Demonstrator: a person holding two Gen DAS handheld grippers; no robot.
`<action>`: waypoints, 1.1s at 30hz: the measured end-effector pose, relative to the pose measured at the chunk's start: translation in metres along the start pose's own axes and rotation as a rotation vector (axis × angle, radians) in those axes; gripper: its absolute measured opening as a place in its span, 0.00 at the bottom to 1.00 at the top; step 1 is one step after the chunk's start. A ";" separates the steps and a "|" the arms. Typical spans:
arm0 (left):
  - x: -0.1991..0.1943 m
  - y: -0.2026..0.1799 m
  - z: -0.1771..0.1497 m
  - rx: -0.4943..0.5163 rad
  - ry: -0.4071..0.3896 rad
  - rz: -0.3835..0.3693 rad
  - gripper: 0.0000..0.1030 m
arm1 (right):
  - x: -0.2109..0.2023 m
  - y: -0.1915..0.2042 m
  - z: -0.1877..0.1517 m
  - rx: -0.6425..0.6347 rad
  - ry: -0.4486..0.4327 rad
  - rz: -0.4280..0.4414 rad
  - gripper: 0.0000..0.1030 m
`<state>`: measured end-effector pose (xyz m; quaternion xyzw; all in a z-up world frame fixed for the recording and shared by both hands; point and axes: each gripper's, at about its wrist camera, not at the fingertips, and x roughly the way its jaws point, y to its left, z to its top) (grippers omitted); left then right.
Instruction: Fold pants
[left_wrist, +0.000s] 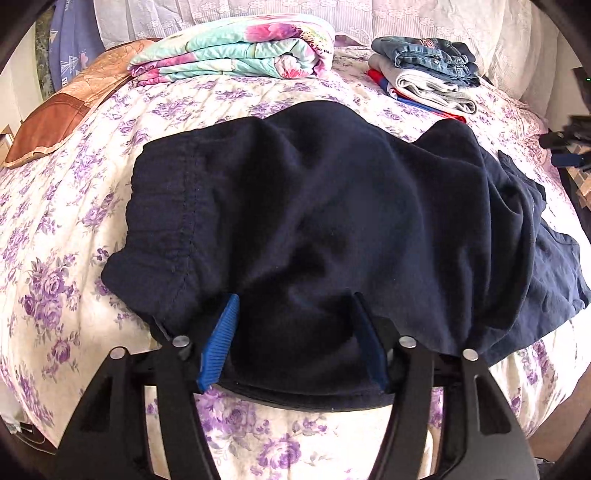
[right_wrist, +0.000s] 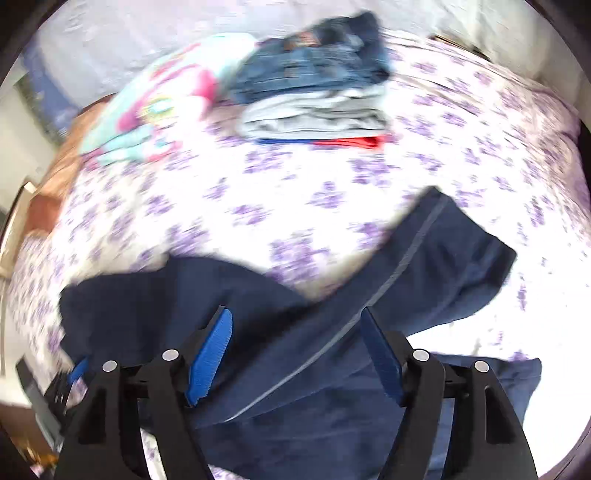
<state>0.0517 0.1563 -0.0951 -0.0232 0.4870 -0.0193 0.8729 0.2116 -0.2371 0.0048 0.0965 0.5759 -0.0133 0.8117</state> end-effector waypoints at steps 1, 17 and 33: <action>-0.002 -0.002 0.000 0.000 0.003 0.006 0.47 | 0.009 -0.022 0.017 0.061 0.025 -0.054 0.70; -0.016 -0.002 -0.008 0.013 0.012 0.046 0.17 | 0.156 -0.075 0.094 0.255 0.266 -0.329 0.47; -0.027 -0.003 -0.010 0.057 0.012 0.041 0.04 | -0.066 -0.174 -0.041 0.367 -0.226 0.033 0.12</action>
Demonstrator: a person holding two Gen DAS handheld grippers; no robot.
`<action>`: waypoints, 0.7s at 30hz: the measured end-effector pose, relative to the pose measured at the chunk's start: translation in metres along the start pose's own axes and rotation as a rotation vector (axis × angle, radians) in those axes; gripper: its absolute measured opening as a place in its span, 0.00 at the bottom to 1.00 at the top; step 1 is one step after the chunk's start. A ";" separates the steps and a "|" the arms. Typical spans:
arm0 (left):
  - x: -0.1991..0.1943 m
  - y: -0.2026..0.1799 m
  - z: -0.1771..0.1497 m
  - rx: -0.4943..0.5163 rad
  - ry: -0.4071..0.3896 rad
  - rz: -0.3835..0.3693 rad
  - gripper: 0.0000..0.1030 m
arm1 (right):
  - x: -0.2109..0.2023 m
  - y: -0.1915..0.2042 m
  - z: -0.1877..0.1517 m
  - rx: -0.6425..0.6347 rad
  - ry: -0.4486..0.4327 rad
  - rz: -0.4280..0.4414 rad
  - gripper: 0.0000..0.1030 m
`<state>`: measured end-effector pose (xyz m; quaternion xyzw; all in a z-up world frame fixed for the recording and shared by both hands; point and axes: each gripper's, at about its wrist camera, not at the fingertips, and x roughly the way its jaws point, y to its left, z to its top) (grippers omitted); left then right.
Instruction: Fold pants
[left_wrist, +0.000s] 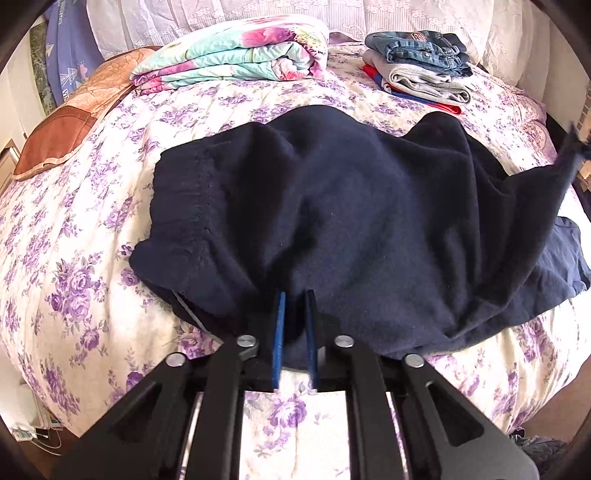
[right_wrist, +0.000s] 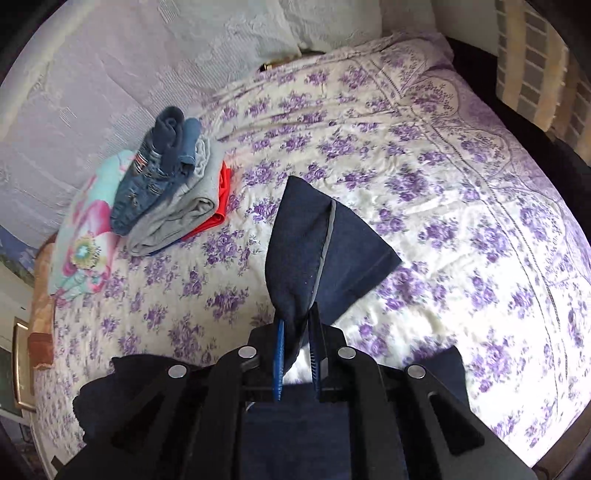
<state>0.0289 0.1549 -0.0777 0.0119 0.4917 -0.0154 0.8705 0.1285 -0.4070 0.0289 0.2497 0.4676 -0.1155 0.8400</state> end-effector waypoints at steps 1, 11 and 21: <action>-0.003 0.000 -0.001 0.009 -0.002 0.001 0.03 | -0.018 -0.016 -0.016 0.010 -0.030 0.013 0.12; -0.002 -0.016 -0.012 0.121 0.063 0.083 0.02 | 0.045 -0.165 -0.180 0.257 0.046 0.008 0.09; -0.048 -0.049 0.018 0.160 -0.007 0.038 0.02 | 0.024 -0.156 -0.186 0.169 -0.020 0.034 0.18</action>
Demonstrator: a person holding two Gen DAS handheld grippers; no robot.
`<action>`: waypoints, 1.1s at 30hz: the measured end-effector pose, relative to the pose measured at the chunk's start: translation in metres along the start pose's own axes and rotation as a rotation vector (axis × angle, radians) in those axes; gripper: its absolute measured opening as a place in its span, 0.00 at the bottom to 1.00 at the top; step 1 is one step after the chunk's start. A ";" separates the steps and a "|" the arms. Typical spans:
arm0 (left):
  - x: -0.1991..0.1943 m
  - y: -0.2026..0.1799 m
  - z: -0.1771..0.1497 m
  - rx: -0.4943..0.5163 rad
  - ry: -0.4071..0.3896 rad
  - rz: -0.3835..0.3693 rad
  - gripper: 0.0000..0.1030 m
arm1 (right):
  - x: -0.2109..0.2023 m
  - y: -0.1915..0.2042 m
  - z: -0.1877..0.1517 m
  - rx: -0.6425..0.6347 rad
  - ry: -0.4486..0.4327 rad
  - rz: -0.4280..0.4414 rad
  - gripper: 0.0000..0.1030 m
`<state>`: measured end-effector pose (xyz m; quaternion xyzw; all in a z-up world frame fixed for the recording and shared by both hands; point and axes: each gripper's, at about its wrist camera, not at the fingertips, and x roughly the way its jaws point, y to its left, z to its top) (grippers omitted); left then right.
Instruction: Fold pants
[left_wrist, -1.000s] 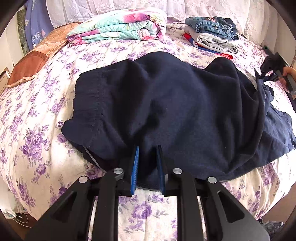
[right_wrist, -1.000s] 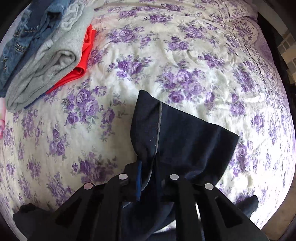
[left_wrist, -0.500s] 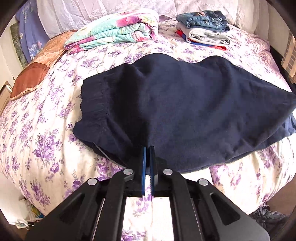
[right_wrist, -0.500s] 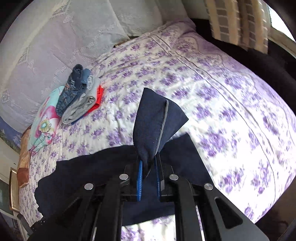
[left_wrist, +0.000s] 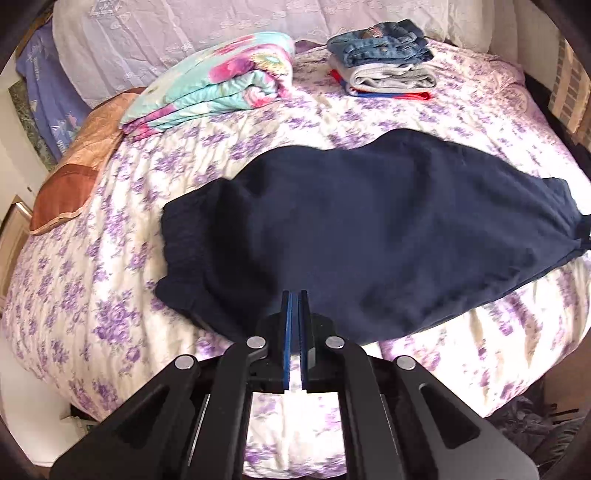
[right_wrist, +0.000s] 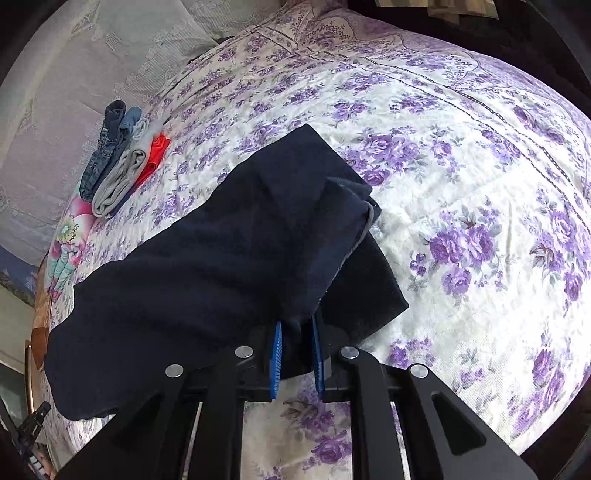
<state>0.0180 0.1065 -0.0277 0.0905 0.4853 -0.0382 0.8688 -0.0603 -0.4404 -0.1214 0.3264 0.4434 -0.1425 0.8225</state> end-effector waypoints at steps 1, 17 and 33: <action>0.000 -0.009 0.008 0.010 -0.009 -0.023 0.02 | -0.007 0.000 -0.002 -0.006 -0.003 -0.003 0.20; 0.087 -0.125 0.002 0.152 0.109 -0.217 0.02 | -0.049 0.182 0.015 -0.489 0.043 0.245 0.43; 0.091 -0.108 0.003 0.111 0.127 -0.298 0.02 | 0.121 0.439 0.017 -1.107 0.516 0.382 0.50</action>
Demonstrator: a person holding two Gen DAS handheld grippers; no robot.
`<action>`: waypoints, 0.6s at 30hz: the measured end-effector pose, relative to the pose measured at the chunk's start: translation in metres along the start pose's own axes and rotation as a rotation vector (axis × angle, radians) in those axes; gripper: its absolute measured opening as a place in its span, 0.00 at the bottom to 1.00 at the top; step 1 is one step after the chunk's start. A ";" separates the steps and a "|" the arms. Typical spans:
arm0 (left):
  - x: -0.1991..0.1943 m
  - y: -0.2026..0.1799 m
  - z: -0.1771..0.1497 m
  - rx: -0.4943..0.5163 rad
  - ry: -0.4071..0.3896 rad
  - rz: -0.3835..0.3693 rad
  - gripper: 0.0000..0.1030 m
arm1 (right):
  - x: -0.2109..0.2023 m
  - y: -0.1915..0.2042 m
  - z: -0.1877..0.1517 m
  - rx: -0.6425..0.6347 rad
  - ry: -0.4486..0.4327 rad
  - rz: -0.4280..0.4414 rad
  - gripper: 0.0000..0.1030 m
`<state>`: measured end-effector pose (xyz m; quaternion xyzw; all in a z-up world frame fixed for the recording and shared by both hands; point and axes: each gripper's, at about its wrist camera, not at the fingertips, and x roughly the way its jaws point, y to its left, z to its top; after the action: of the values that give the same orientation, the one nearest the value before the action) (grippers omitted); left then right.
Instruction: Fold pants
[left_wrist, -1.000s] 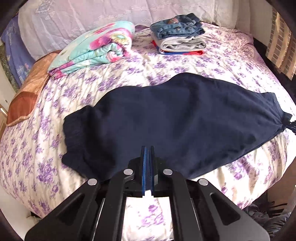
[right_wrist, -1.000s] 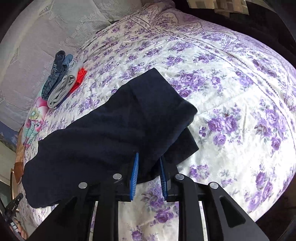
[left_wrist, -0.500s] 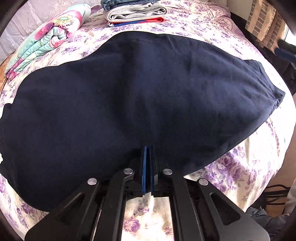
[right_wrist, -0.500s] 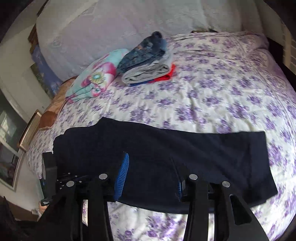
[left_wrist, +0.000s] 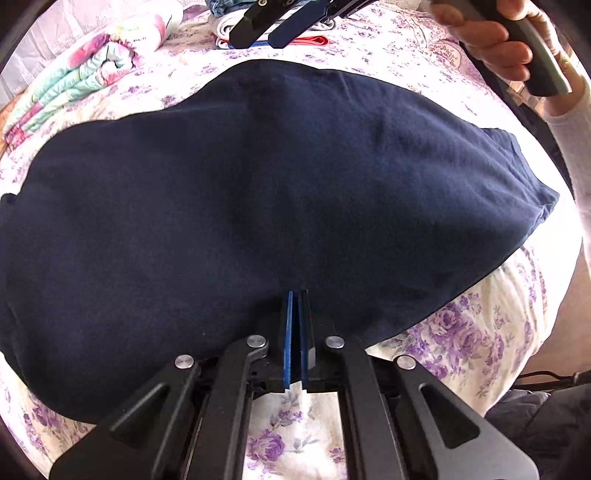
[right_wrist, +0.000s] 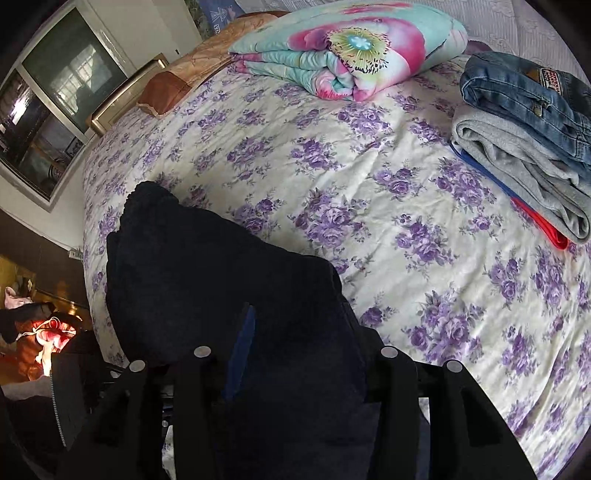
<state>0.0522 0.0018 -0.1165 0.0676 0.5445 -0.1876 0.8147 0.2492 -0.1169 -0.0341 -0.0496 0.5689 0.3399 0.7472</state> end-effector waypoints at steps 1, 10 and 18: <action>0.001 0.004 0.001 -0.003 0.006 -0.014 0.03 | 0.002 -0.007 0.001 0.008 0.009 0.012 0.50; 0.000 0.000 0.004 0.041 0.019 0.010 0.03 | 0.044 -0.026 -0.003 -0.012 0.180 0.109 0.54; 0.007 -0.013 0.013 0.069 0.028 0.038 0.03 | 0.061 -0.015 0.014 -0.080 0.113 0.370 0.58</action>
<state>0.0605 -0.0162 -0.1164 0.1084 0.5477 -0.1897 0.8076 0.2766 -0.0945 -0.0882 0.0072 0.5954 0.4905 0.6363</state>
